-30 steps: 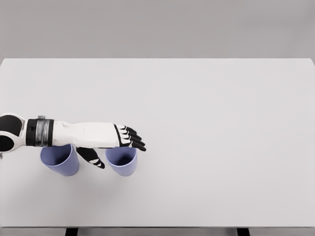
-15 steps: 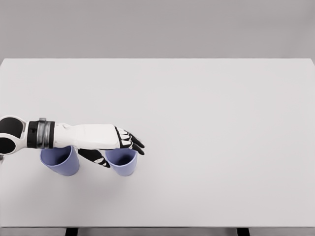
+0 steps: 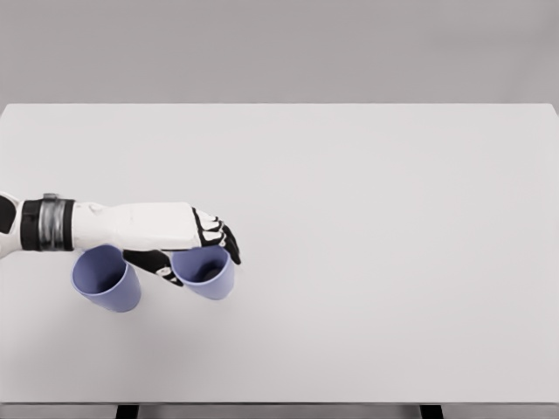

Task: Place the right cup on the left cup with left arm

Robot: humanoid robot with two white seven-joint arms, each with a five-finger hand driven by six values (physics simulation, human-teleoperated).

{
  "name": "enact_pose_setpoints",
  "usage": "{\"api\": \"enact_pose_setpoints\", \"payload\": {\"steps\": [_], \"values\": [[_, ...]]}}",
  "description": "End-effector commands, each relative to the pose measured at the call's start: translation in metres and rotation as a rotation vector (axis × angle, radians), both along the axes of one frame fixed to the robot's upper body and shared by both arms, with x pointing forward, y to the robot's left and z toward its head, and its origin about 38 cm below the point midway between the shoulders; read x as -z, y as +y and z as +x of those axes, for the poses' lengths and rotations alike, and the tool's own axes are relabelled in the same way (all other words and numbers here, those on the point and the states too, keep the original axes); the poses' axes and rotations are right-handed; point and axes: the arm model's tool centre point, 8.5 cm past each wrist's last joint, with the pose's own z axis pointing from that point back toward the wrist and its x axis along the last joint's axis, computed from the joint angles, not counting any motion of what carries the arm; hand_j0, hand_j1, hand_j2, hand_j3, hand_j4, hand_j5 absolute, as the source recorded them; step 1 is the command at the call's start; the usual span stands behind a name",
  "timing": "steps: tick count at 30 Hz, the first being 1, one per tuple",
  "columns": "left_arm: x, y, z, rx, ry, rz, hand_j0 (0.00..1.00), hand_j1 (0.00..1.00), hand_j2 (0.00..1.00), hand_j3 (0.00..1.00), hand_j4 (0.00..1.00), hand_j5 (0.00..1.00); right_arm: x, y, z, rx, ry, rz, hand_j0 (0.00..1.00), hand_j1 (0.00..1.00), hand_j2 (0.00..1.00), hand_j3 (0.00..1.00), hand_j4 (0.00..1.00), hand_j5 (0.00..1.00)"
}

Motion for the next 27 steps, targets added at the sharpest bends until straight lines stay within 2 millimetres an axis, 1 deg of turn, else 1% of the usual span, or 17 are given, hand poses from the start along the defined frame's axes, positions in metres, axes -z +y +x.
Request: {"api": "enact_pose_setpoints", "payload": {"steps": [1, 2, 5, 8, 11, 14, 16, 20, 25, 27], "values": [[-0.015, 0.010, 0.000, -0.017, -0.016, -0.015, 0.42, 0.42, 0.42, 0.42, 0.42, 0.42, 0.000, 0.000, 0.000, 0.000, 0.000, 0.000, 1.00, 1.00, 1.00, 1.00, 1.00, 1.00], [-0.021, 0.016, 0.001, -0.030, -0.023, -0.014, 0.42, 0.42, 0.42, 0.42, 0.42, 0.42, 0.000, 0.000, 0.000, 0.000, 0.000, 0.000, 1.00, 1.00, 1.00, 1.00, 1.00, 1.00], [-0.039, 0.025, 0.005, -0.047, -0.047, -0.022, 0.42, 0.42, 0.42, 0.42, 0.42, 0.42, 0.000, 0.000, 0.000, 0.000, 0.000, 0.000, 1.00, 1.00, 1.00, 1.00, 1.00, 1.00], [-0.052, 0.025, 0.008, -0.046, -0.068, -0.036, 0.42, 0.42, 0.42, 0.42, 0.42, 0.42, 0.000, 0.000, 0.000, 0.000, 0.000, 0.000, 1.00, 1.00, 1.00, 1.00, 1.00, 1.00], [-0.063, 0.031, 0.010, -0.057, -0.078, -0.040, 0.42, 0.42, 0.42, 0.42, 0.42, 0.42, 0.000, 0.000, 0.000, 0.000, 0.000, 0.000, 1.00, 1.00, 1.00, 1.00, 1.00, 1.00], [-0.077, 0.042, 0.011, -0.078, -0.096, -0.033, 0.42, 0.42, 0.42, 0.42, 0.42, 0.42, 0.000, 0.000, 0.000, 0.000, 0.000, 0.000, 1.00, 1.00, 1.00, 1.00, 1.00, 1.00], [-0.090, 0.050, 0.011, -0.093, -0.105, -0.037, 0.42, 0.42, 0.42, 0.42, 0.42, 0.42, 0.000, 0.000, 0.000, 0.000, 0.000, 0.000, 1.00, 1.00, 1.00, 1.00, 1.00, 1.00], [-0.112, 0.073, 0.008, -0.139, -0.123, -0.015, 0.42, 0.42, 0.42, 0.42, 0.42, 0.42, 0.000, 0.000, 0.000, 0.000, 0.000, 0.000, 1.00, 1.00, 1.00, 1.00, 1.00, 1.00], [-0.129, 0.101, 0.000, -0.204, -0.114, 0.015, 0.42, 0.42, 0.42, 0.42, 0.42, 0.42, 0.000, 0.000, 0.000, 0.000, 0.000, 0.000, 1.00, 1.00, 1.00, 1.00, 1.00, 1.00], [-0.130, 0.105, -0.002, -0.213, -0.116, 0.025, 0.42, 0.42, 0.42, 0.42, 0.42, 0.42, 0.000, 0.000, 0.000, 0.000, 0.000, 0.000, 1.00, 1.00, 1.00, 1.00, 1.00, 1.00]]}}
